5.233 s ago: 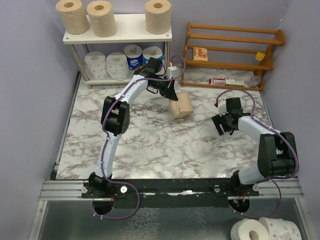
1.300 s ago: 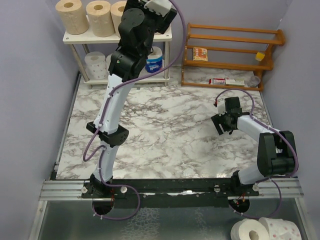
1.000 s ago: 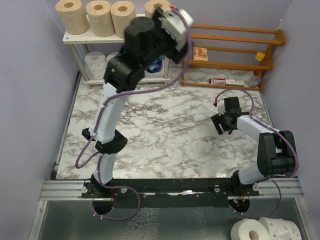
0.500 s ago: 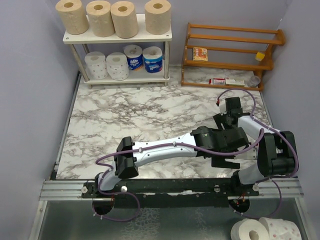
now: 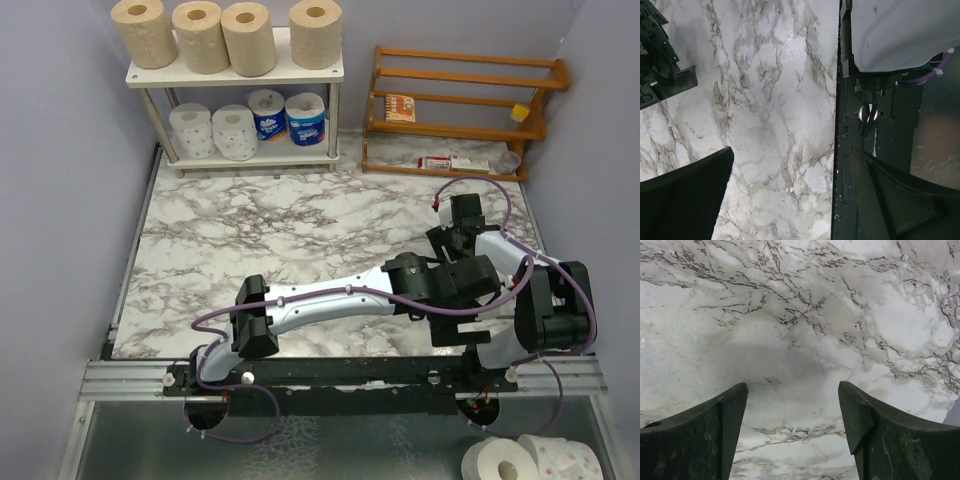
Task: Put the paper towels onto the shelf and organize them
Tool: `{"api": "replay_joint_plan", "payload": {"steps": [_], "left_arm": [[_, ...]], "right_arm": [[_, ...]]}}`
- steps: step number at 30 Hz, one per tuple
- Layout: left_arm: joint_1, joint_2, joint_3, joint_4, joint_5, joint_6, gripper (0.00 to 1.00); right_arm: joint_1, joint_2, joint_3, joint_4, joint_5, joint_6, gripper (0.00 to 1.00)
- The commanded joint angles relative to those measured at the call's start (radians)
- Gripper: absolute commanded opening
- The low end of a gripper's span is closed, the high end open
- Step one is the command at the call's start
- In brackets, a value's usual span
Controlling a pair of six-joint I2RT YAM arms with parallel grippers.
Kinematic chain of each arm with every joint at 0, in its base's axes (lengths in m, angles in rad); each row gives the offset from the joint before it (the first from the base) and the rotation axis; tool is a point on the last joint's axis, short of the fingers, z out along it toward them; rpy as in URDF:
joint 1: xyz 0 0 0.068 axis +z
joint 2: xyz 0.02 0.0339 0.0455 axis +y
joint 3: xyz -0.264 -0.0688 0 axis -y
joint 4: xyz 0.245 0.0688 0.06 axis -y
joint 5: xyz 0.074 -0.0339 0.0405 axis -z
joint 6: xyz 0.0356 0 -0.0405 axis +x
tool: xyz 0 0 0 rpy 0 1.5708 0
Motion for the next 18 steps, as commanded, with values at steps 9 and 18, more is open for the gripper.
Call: {"api": "replay_joint_plan", "payload": {"steps": [9, 18], "left_arm": [[-0.028, 0.014, 0.033, 0.167, 0.001, 0.040, 0.99], [0.122, 0.068, 0.128, 0.171, -0.252, 0.019, 0.99]], "right_arm": [[0.007, 0.108, -0.066, -0.073, 0.021, -0.005, 0.74], [0.008, 0.121, -0.068, -0.080, -0.012, -0.017, 0.75]]}}
